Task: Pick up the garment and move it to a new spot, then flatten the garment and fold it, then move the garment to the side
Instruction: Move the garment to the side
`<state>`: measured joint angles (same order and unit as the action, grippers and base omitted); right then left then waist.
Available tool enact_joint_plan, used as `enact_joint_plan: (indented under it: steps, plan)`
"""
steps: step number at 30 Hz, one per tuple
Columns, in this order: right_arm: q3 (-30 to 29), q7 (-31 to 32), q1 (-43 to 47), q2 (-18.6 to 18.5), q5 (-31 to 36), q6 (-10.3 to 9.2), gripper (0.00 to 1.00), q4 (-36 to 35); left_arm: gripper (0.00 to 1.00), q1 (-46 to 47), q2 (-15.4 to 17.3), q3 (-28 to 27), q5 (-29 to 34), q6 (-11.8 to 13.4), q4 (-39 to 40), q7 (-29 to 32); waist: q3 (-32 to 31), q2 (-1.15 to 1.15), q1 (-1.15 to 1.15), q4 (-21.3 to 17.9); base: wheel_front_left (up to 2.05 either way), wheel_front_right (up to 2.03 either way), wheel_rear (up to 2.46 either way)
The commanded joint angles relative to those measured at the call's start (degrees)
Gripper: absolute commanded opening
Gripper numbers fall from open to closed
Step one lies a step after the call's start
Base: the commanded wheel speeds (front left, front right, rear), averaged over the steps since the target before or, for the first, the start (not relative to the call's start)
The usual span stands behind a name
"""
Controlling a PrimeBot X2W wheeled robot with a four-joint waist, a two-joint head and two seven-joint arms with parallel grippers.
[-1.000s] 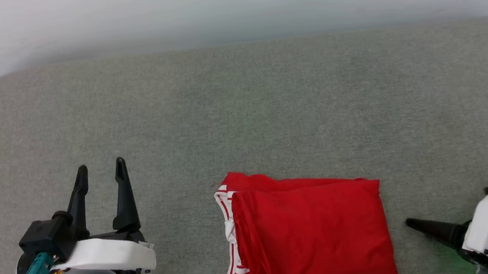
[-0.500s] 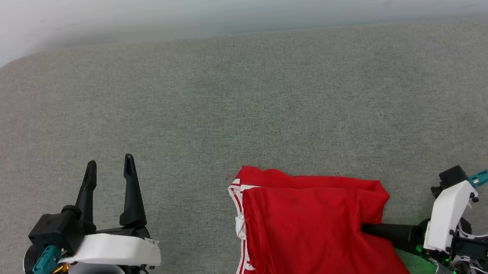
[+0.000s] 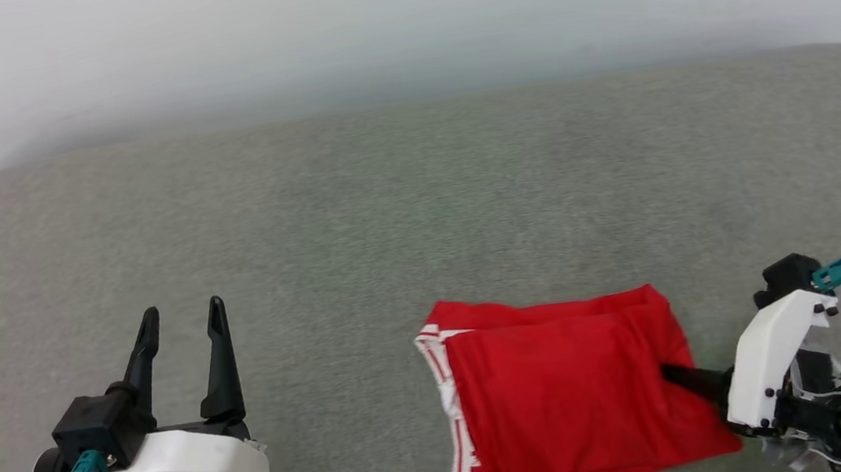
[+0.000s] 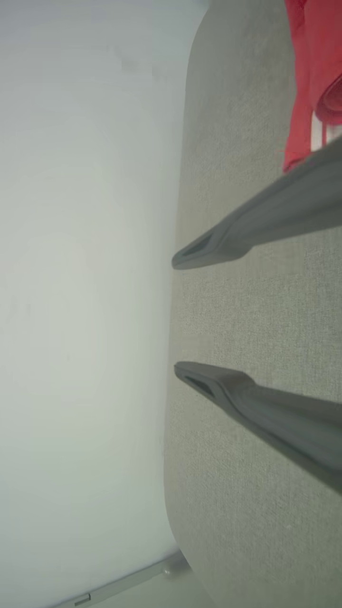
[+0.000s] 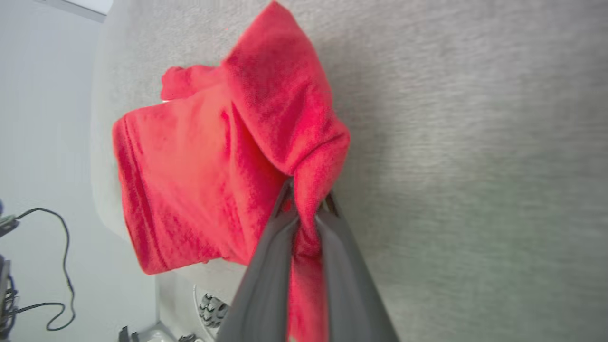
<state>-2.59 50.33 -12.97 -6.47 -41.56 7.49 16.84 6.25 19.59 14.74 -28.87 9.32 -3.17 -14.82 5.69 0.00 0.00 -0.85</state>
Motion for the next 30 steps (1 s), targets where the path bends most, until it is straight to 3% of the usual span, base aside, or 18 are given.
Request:
enact_joint_plan:
  steps: [1,8,16,22,30]
  plan:
    - [0.03,-0.64,-0.02,-0.79,1.57,-0.01,0.0,-0.15,1.0,-0.34,0.26,0.19,0.31,0.15,0.38,-0.03,-0.58,0.0,0.0,-3.23,0.0,0.0,0.0]
    - [1.45,-3.97,-4.29,-3.85,13.71,-0.01,0.0,2.66,1.0,-0.7,1.11,0.64,1.16,0.65,3.83,0.4,1.86,0.0,0.0,-13.74,0.0,0.0,0.0]
    - [0.68,-10.54,-11.5,-3.62,18.03,-0.01,0.0,8.47,1.0,3.16,2.64,1.33,2.31,-0.03,7.64,2.09,7.76,0.0,0.0,-21.91,0.0,0.0,0.0]
    - [-3.13,-15.44,-17.95,-5.69,19.82,-0.01,0.0,13.1,1.0,8.62,3.61,2.46,3.4,-1.56,9.67,3.59,14.72,0.0,0.0,-21.24,0.0,0.0,0.0]
    - [-14.24,-22.29,-25.93,-9.98,26.51,-0.02,0.0,16.92,1.0,15.55,4.83,2.96,4.57,-3.57,11.66,4.36,23.3,0.0,0.0,-17.7,0.0,0.0,0.0]
